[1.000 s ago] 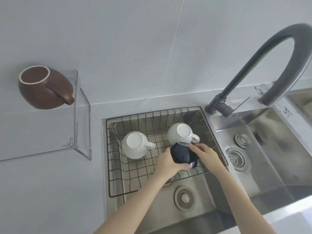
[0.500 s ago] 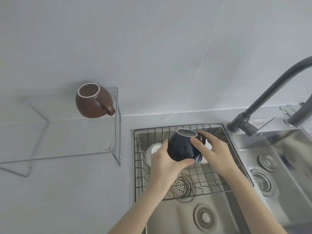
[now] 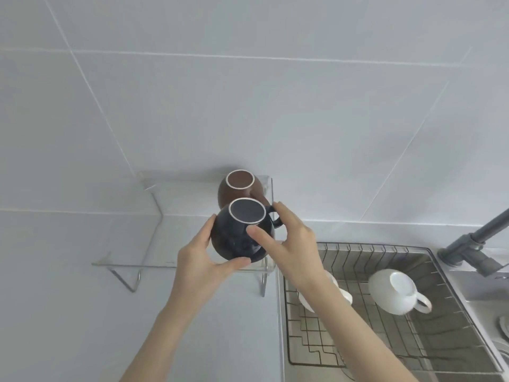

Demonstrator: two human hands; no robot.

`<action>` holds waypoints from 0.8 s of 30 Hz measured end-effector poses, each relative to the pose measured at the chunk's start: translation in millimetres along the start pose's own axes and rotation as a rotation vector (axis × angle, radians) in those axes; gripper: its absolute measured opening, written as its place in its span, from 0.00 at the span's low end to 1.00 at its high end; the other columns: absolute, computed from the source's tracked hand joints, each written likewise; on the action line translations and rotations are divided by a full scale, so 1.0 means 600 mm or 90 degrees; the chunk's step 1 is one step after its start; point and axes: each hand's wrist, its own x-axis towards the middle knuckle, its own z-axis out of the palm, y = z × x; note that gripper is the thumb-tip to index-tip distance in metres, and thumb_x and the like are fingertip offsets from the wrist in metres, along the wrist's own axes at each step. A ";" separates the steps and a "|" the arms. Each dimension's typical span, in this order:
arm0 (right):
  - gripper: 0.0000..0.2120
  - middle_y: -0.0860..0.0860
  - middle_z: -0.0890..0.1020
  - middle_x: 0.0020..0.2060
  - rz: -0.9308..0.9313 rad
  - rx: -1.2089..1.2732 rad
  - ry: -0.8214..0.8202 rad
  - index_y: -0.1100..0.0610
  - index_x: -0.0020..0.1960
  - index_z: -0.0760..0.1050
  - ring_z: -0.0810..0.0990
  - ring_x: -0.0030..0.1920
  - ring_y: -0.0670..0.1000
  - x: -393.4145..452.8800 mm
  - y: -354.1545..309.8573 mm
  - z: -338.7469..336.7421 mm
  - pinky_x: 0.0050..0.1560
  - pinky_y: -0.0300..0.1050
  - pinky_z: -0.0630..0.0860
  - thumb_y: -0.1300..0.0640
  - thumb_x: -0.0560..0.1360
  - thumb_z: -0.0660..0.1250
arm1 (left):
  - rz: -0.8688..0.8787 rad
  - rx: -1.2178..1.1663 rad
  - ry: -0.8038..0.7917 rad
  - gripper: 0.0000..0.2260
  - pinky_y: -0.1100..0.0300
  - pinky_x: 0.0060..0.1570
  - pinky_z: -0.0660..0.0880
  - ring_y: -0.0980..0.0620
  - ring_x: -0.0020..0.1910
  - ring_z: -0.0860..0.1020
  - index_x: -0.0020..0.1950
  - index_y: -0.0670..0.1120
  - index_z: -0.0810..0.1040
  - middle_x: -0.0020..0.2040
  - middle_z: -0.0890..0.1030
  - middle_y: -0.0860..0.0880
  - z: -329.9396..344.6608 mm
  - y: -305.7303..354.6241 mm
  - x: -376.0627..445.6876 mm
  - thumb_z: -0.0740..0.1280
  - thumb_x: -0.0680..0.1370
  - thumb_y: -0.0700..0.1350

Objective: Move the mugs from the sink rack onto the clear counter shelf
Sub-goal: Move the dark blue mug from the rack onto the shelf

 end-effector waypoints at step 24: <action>0.34 0.46 0.63 0.72 0.060 0.041 -0.036 0.51 0.71 0.60 0.58 0.72 0.43 0.002 0.005 0.065 0.69 0.36 0.58 0.47 0.69 0.70 | -0.028 0.238 -0.040 0.39 0.65 0.49 0.64 0.49 0.61 0.73 0.67 0.46 0.62 0.59 0.75 0.52 -0.030 -0.044 0.025 0.77 0.61 0.49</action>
